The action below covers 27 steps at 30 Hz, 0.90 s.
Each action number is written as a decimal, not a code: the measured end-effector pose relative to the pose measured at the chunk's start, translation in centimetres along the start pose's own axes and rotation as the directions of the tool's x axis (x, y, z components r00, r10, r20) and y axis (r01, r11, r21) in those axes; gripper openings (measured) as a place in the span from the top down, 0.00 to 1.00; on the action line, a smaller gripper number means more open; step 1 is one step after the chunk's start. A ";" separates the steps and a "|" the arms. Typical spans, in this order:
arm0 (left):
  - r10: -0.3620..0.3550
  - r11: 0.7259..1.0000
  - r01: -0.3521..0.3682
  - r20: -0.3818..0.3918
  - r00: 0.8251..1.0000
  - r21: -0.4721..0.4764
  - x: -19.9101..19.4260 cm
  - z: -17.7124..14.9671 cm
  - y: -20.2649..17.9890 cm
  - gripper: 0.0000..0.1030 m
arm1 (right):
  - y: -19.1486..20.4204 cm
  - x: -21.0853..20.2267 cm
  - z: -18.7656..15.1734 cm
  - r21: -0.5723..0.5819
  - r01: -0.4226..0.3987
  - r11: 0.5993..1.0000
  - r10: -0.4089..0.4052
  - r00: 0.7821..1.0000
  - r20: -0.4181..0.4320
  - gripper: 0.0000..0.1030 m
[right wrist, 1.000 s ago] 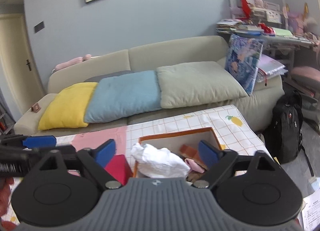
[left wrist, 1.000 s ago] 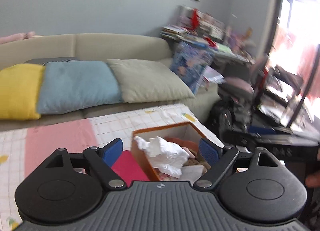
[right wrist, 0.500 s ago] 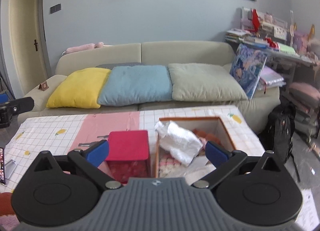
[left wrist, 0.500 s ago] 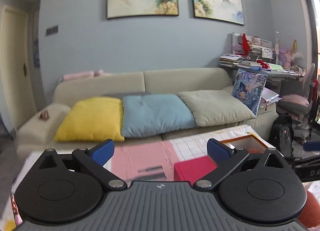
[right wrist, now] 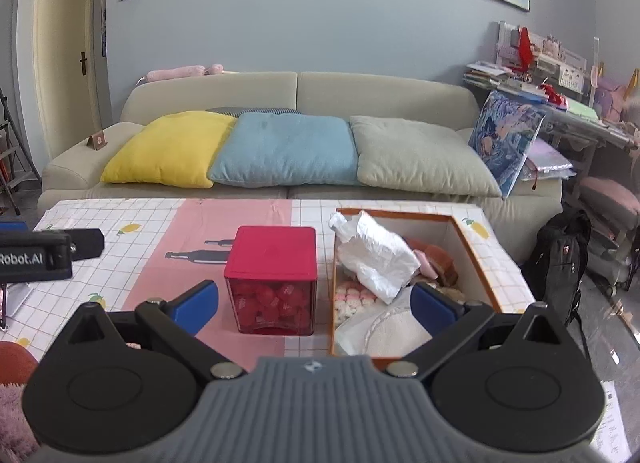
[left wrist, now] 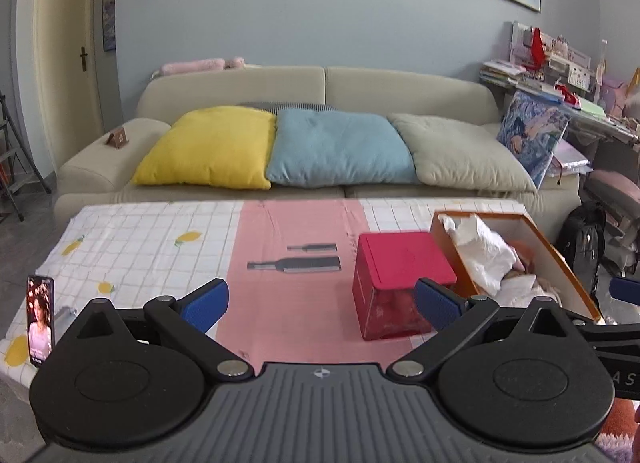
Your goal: Organize soft objects
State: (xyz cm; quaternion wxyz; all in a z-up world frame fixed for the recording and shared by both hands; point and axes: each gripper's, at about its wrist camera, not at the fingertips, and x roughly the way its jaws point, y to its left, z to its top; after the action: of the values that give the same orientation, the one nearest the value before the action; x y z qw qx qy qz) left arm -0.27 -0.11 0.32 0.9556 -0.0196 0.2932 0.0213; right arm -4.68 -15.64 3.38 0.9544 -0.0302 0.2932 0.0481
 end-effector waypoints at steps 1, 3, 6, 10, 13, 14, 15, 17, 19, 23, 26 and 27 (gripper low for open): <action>-0.003 1.000 0.003 -0.022 1.000 0.007 0.2 -0.4 -0.1 0.00 | 0.0 0.4 -0.2 0.004 -0.002 1.000 0.002 1.000 -0.020 0.03; 0.000 1.000 0.001 -0.064 0.998 0.015 0.7 -1.0 0.0 0.00 | -0.1 1.2 -0.5 0.012 -0.004 1.000 0.005 0.998 -0.058 0.03; 0.009 1.000 -0.008 -0.105 0.994 0.007 1.1 -1.5 0.2 0.00 | -0.3 1.9 -0.7 0.023 -0.010 1.000 0.012 0.996 -0.087 0.03; 0.013 1.000 -0.013 -0.125 0.992 0.001 1.3 -1.7 0.4 0.00 | -0.1 2.2 -0.8 0.013 -0.016 1.000 0.017 0.994 -0.105 0.03; 0.013 1.000 -0.013 -0.129 0.992 0.005 1.2 -1.7 0.3 0.00 | 0.1 2.4 -0.8 0.008 -0.017 1.000 0.017 0.993 -0.113 0.03; 0.013 1.000 -0.013 -0.128 0.992 0.005 1.2 -1.7 0.3 0.00 | 0.2 2.3 -0.8 0.005 -0.017 1.000 0.017 0.994 -0.112 0.03; 0.010 1.000 -0.010 -0.126 0.992 0.006 1.2 -1.7 0.4 0.00 | 0.2 2.3 -0.8 0.002 -0.017 1.000 0.017 0.994 -0.111 0.03; 0.011 1.000 -0.009 -0.124 0.992 0.011 1.1 -1.5 0.3 0.00 | 0.3 2.2 -0.8 -0.002 -0.016 1.000 0.016 0.994 -0.107 0.03; 0.011 1.000 -0.009 -0.125 0.992 0.012 1.1 -1.5 0.3 0.00 | 0.3 2.3 -0.8 -0.001 -0.013 1.000 0.013 0.994 -0.107 0.03; 0.011 1.000 -0.009 -0.125 0.992 0.013 1.2 -1.4 0.2 0.00 | 0.1 2.3 -0.9 0.007 -0.009 1.000 0.010 0.994 -0.109 0.03; 0.010 1.000 -0.008 -0.125 0.992 0.015 1.2 -1.4 0.2 0.00 | 0.2 2.3 -0.8 0.007 -0.008 1.000 0.009 0.994 -0.107 0.03; 0.010 1.000 -0.008 -0.125 0.992 0.015 1.2 -1.4 0.2 0.00 | 0.2 2.3 -0.8 0.006 -0.008 1.000 0.008 0.994 -0.107 0.03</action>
State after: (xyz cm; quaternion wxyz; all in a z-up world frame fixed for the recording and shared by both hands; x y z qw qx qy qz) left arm -0.08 0.10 -1.50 0.9354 -0.0127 0.3526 0.0223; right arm -3.22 -15.33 1.39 0.9371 -0.0288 0.3443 0.0495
